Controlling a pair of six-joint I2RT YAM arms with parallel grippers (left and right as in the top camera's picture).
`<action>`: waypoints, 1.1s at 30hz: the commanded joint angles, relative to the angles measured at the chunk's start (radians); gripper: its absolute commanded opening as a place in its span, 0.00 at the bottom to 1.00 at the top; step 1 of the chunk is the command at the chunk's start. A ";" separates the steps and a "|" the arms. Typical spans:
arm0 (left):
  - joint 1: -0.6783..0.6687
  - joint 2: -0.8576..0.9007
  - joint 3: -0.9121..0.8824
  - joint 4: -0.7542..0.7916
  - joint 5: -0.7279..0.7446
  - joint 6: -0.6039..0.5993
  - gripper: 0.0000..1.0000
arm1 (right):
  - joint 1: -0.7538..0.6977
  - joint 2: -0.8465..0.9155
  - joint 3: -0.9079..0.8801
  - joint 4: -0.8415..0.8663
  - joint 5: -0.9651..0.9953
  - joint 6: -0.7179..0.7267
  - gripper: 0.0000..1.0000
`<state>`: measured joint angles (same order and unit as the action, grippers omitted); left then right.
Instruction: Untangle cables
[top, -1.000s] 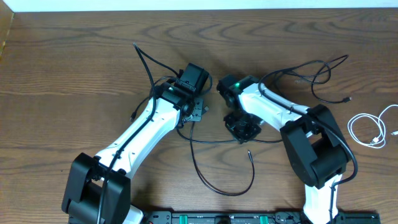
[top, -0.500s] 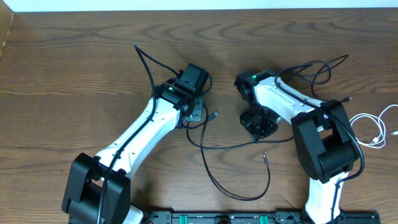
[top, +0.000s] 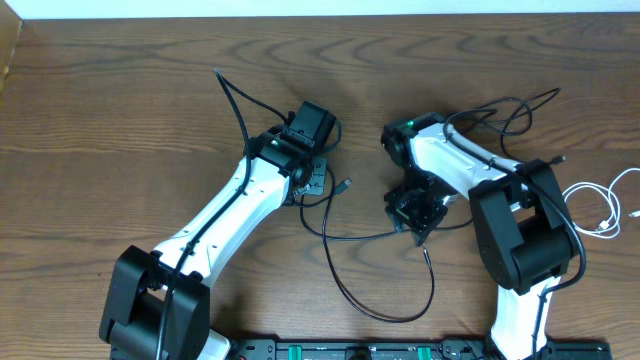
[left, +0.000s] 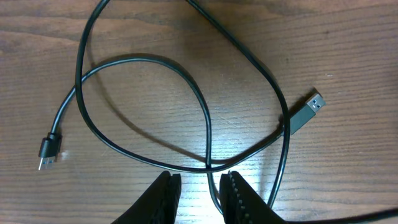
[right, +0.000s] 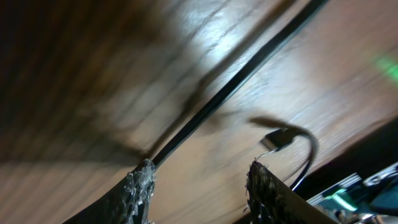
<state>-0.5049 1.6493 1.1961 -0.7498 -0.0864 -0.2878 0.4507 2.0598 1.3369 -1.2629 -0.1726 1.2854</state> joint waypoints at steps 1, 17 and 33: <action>0.005 -0.003 0.000 0.003 -0.019 -0.001 0.28 | -0.006 0.004 -0.044 -0.002 0.118 0.079 0.44; 0.005 -0.003 0.000 0.018 -0.019 -0.001 0.27 | -0.156 0.004 -0.307 0.210 0.348 -0.027 0.40; 0.005 -0.003 0.000 0.018 -0.019 0.000 0.28 | -0.155 0.004 -0.507 0.709 0.384 -0.027 0.20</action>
<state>-0.5049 1.6493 1.1961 -0.7319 -0.0887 -0.2882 0.3069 1.8637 1.0016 -0.9665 0.2073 1.2465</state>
